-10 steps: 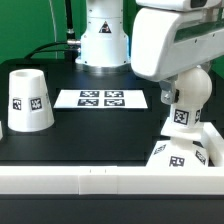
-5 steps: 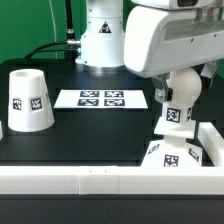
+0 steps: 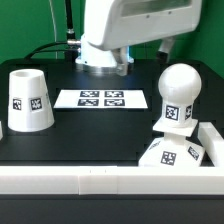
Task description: Assemble lamp
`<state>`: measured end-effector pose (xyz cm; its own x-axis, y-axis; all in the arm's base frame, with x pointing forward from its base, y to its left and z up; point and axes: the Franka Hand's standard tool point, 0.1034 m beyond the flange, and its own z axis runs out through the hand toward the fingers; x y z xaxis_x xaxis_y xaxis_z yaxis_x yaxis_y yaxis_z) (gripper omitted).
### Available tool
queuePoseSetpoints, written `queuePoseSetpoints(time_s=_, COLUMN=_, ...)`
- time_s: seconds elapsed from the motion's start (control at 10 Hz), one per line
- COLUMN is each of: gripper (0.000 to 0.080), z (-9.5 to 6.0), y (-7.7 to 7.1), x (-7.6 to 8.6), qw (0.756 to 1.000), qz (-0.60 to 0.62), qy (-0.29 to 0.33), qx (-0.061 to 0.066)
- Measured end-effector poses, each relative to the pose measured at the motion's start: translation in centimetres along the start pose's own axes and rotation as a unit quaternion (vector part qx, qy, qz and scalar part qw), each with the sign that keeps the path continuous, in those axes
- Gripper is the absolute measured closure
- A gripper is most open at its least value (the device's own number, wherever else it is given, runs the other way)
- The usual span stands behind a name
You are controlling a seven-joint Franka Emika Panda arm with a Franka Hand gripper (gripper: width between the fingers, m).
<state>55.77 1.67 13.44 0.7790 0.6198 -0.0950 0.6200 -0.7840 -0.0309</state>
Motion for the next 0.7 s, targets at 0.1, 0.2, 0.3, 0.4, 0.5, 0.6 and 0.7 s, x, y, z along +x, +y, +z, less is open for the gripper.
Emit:
queuePoseSetpoints(time_s=0.1, gripper=0.01, z=0.1, y=-0.2, x=0.1, qw=1.0, qz=-0.002, qy=0.0, qx=0.0)
queuePoseSetpoints(time_s=0.2, gripper=0.01, z=0.1, y=-0.3, x=0.2, qw=1.0, qz=-0.003, qy=-0.001, qx=0.001)
queuePoseSetpoints(time_s=0.3, gripper=0.01, z=0.2, y=-0.2, x=0.1, qw=1.0, qz=-0.002, qy=-0.001, qx=0.001)
queuePoseSetpoints(time_s=0.4, gripper=0.01, z=0.2, y=-0.2, x=0.1, qw=1.0, qz=-0.002, qy=-0.001, qx=0.001)
queuePoseSetpoints(time_s=0.5, gripper=0.01, z=0.2, y=-0.3, x=0.1, qw=1.0, qz=-0.002, qy=-0.001, qx=0.001)
queuePoseSetpoints(time_s=0.6, gripper=0.01, z=0.3, y=-0.2, x=0.0, qw=1.0, qz=-0.002, qy=-0.001, qx=0.001)
queuePoseSetpoints(time_s=0.7, gripper=0.01, z=0.2, y=-0.4, x=-1.5, qw=1.0, qz=-0.005, qy=0.003, qx=-0.002)
